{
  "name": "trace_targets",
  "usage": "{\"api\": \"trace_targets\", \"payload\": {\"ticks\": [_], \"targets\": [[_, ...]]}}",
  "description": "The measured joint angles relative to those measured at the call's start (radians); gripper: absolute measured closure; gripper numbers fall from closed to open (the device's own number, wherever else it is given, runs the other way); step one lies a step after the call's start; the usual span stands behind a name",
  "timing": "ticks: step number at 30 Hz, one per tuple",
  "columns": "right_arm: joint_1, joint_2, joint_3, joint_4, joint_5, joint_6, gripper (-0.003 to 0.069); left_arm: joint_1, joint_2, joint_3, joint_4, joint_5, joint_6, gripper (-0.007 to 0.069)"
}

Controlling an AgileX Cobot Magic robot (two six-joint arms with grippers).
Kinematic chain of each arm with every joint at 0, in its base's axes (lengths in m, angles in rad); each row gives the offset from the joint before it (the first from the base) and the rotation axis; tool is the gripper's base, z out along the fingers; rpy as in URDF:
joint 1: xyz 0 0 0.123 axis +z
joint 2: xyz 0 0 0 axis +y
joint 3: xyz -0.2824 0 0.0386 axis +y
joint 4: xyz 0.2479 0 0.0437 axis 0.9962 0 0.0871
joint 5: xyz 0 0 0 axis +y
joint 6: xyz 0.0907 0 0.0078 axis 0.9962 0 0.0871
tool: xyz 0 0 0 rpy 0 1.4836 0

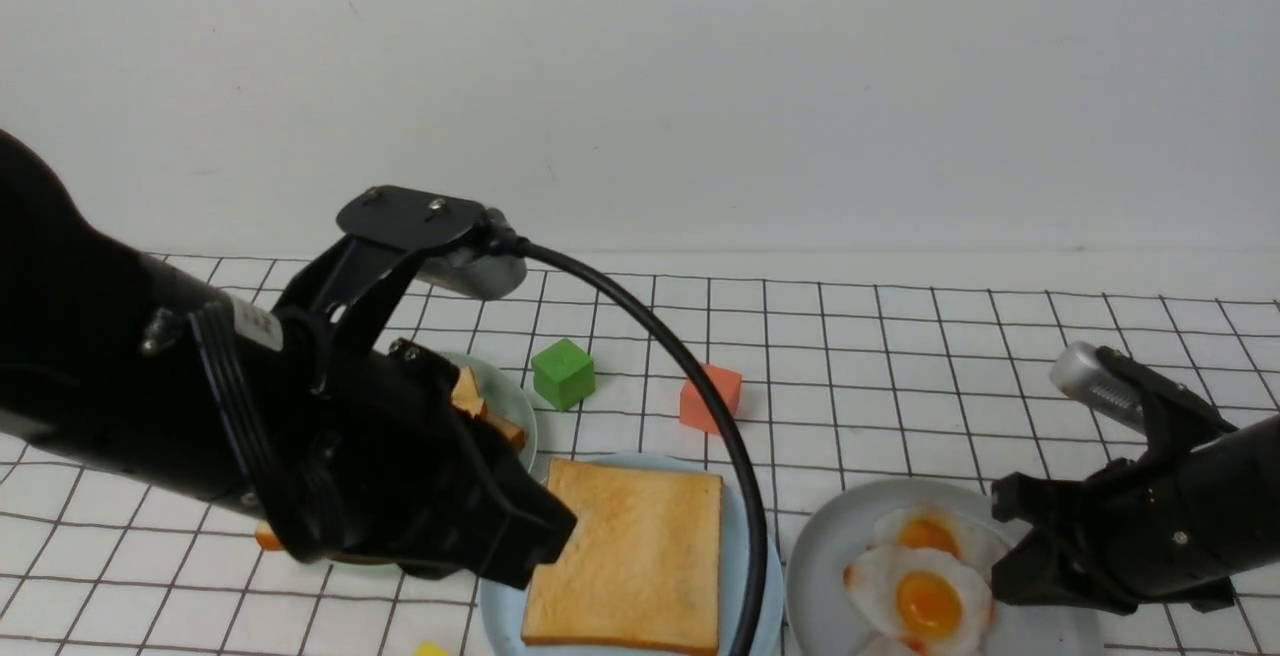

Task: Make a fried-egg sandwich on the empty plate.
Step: Use the right arm to grab a fried egg

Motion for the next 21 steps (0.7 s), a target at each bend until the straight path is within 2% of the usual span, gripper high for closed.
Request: {"api": "trace_targets", "payload": {"ticks": [4, 8, 9, 11, 15, 18, 21], "targets": [[0.000, -0.001, 0.000, -0.003, 0.001, 0.000, 0.0599, 0.000, 0.000, 0.000, 0.000, 0.004, 0.000, 0.0637], [-0.010, 0.001, 0.000, 0.003, 0.032, -0.030, 0.0424, 0.000, 0.000, 0.000, 0.001, 0.012, 0.000, 0.0637], [-0.012, 0.002, 0.000, 0.006, 0.032, -0.035, 0.0416, 0.000, 0.000, 0.000, 0.001, 0.013, 0.000, 0.0637], [-0.044, 0.021, 0.000, 0.062, 0.058, -0.109, 0.0334, 0.000, 0.000, 0.000, 0.001, 0.014, 0.000, 0.0636], [-0.092, 0.067, -0.001, 0.185, 0.101, -0.231, 0.0317, 0.000, 0.000, 0.000, 0.001, 0.019, 0.000, 0.0633], [-0.114, 0.117, -0.002, 0.284, 0.125, -0.325, 0.0349, 0.000, 0.000, 0.000, 0.001, 0.029, 0.000, 0.0629], [-0.118, 0.153, -0.002, 0.302, 0.126, -0.345, 0.0366, 0.000, 0.000, 0.000, 0.001, 0.042, 0.000, 0.0627]]}}
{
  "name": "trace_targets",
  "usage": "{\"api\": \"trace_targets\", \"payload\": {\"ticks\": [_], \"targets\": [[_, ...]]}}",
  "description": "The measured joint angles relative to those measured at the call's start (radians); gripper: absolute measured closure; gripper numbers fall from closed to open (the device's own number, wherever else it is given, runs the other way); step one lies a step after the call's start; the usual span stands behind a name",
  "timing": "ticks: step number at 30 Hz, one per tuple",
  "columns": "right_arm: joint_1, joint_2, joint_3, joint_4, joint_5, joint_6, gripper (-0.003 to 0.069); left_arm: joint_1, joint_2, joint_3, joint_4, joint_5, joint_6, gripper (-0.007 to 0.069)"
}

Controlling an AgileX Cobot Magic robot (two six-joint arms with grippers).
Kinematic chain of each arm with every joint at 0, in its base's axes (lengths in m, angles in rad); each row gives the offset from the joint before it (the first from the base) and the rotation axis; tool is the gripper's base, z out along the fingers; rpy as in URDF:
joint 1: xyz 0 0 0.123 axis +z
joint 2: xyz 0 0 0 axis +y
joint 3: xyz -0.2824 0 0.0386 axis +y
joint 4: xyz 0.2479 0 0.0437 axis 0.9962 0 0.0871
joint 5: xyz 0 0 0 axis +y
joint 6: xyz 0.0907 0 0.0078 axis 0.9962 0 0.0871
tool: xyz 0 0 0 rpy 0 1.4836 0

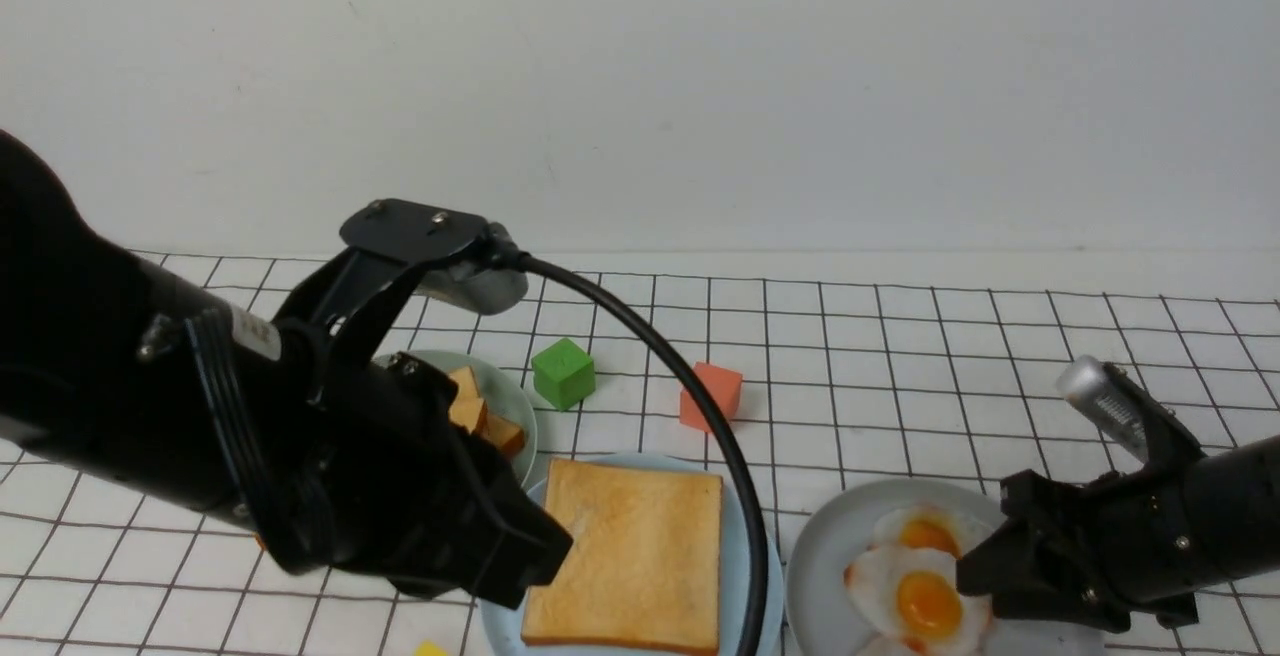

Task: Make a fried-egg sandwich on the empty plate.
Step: Use the right arm to grab a fried egg

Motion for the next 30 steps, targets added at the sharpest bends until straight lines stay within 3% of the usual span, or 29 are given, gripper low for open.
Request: {"api": "trace_targets", "payload": {"ticks": [17, 23, 30], "targets": [[-0.001, 0.030, 0.000, -0.020, -0.017, -0.007, 0.0380, 0.000, -0.003, 0.000, 0.000, 0.017, 0.000, 0.0619], [-0.001, 0.042, -0.001, 0.036, 0.006, -0.073, 0.0539, 0.000, -0.003, 0.000, 0.013, 0.015, 0.000, 0.0618], [-0.001, 0.006, -0.001, 0.016, 0.013, -0.065, 0.0554, 0.000, -0.012, 0.000, 0.015, 0.011, -0.001, 0.0618]]}}
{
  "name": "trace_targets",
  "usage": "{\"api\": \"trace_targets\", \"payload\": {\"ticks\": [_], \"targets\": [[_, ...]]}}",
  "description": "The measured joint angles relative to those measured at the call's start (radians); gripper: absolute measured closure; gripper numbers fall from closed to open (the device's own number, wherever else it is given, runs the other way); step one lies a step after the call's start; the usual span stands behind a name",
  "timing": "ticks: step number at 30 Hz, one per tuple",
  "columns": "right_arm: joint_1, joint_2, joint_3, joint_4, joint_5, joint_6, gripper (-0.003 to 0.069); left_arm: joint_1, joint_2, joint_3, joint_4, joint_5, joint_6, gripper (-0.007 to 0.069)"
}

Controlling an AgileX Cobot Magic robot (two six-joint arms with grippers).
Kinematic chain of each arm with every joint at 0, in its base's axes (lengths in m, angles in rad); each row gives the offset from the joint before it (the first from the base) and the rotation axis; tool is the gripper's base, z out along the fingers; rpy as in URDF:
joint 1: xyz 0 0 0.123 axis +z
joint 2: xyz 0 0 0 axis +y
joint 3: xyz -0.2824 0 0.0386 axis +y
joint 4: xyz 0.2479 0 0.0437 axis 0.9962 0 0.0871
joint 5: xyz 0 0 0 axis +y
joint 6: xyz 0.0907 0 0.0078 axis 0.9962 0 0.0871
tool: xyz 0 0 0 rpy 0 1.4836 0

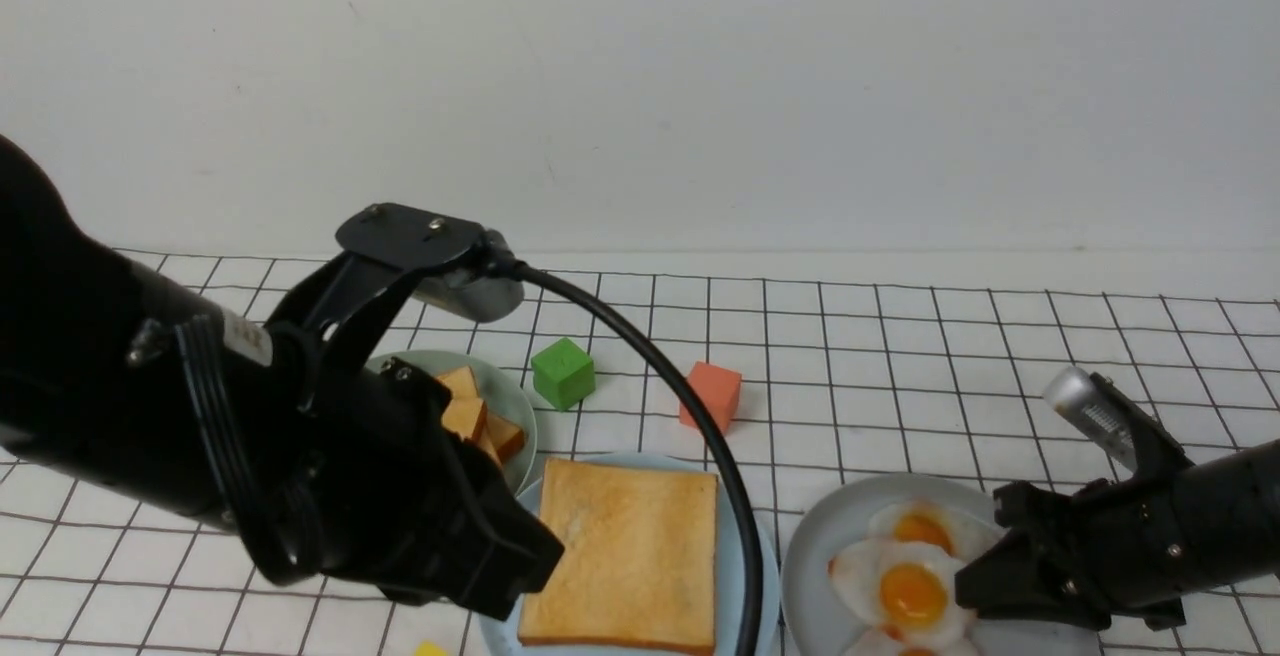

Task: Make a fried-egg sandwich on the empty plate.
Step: Use the right arm to grab a fried egg, then use the right arm to place the fried egg on the slice of bread in the middle

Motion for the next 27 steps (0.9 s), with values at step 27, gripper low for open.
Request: {"api": "trace_targets", "payload": {"ticks": [27], "targets": [[0.506, 0.155, -0.320, 0.170, -0.149, 0.018, 0.0552, 0.000, -0.383, 0.112, 0.277, 0.134, -0.441, 0.0600]]}}
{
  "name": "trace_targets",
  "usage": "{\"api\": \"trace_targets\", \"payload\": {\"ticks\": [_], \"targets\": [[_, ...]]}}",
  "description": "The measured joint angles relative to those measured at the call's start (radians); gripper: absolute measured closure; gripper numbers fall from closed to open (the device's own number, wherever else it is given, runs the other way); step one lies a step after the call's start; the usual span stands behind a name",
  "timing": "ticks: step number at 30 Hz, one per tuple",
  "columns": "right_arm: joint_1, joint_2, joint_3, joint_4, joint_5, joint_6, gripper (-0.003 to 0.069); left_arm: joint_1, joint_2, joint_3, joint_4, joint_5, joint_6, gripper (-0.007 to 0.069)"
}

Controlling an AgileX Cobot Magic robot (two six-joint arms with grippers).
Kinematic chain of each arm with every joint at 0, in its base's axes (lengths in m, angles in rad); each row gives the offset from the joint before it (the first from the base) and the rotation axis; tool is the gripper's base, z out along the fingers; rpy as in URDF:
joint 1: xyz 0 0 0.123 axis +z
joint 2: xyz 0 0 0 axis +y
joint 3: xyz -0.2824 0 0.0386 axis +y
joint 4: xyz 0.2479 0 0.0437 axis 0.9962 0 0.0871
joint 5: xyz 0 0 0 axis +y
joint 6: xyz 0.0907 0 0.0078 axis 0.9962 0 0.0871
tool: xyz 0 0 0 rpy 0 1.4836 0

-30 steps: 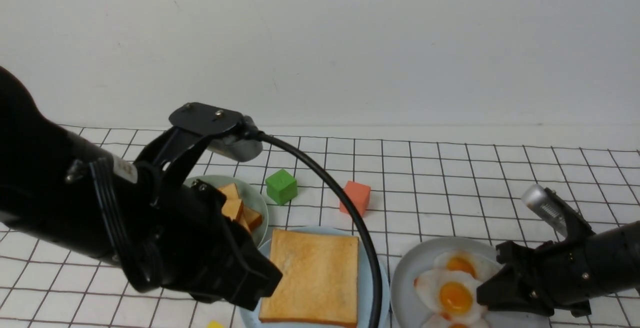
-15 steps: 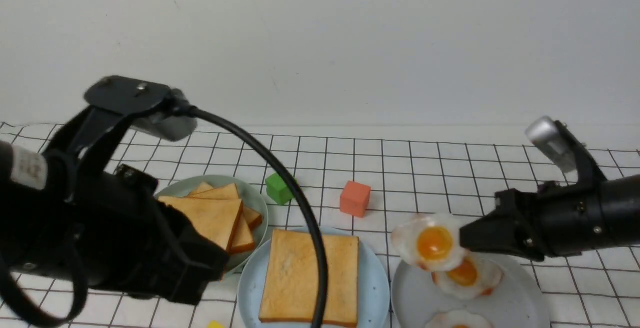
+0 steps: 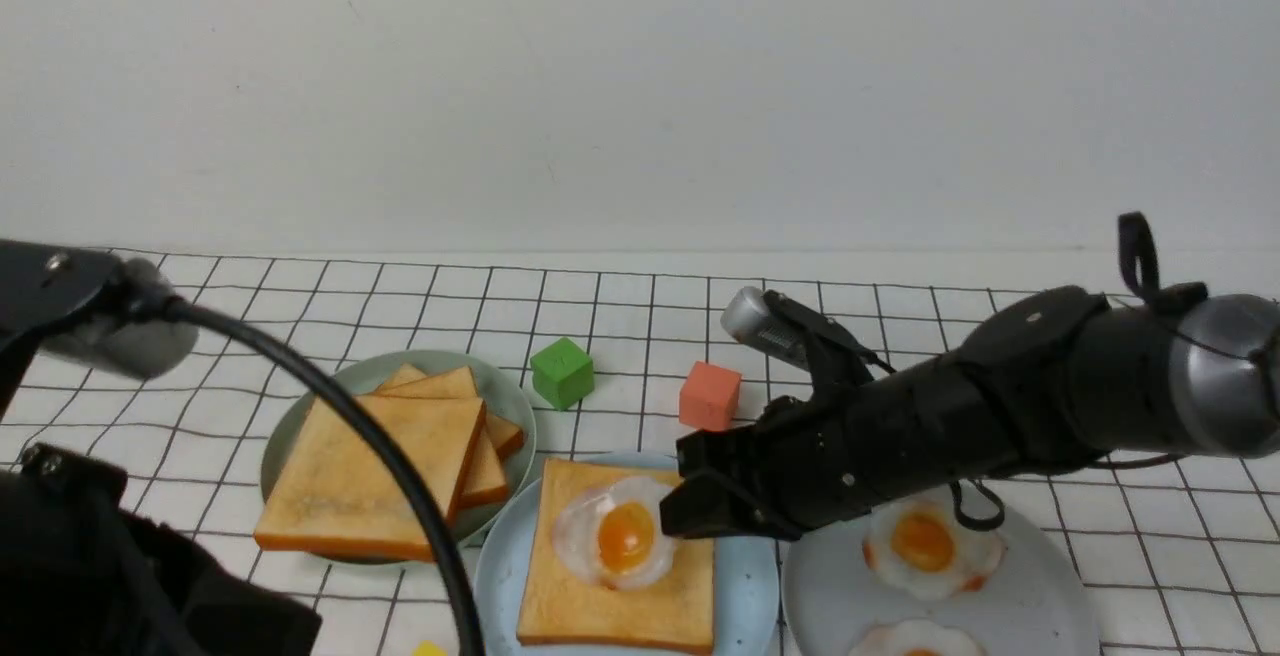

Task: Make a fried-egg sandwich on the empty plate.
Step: Use the right arm to place the fried egg on the slice of bread in the middle, then use the left arm to grab a slice of bread

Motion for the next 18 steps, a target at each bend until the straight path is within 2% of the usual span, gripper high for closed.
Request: {"api": "trace_targets", "payload": {"ticks": [5, 6, 9, 12, 18], "targets": [[0.000, 0.012, -0.004, -0.008, -0.048, -0.008, 0.0438, 0.000, -0.025, 0.039, -0.010, -0.001, -0.003, 0.0596], [0.000, 0.012, -0.007, -0.008, -0.070, -0.022, 0.0354, 0.000, -0.030, 0.052, -0.019, 0.001, -0.003, 0.0594], [0.001, 0.012, -0.010, -0.007, -0.097, -0.030, 0.0266, 0.000, -0.030, 0.056, -0.045, -0.004, -0.022, 0.0589], [0.001, 0.012, -0.010, 0.000, -0.116, -0.030, 0.0228, 0.000, -0.030, 0.056, -0.073, -0.010, -0.066, 0.0585], [0.001, -0.006, -0.010, 0.000, -0.125, -0.030, 0.0224, 0.000, -0.041, 0.058, -0.088, 0.017, -0.104, 0.0585]]}}
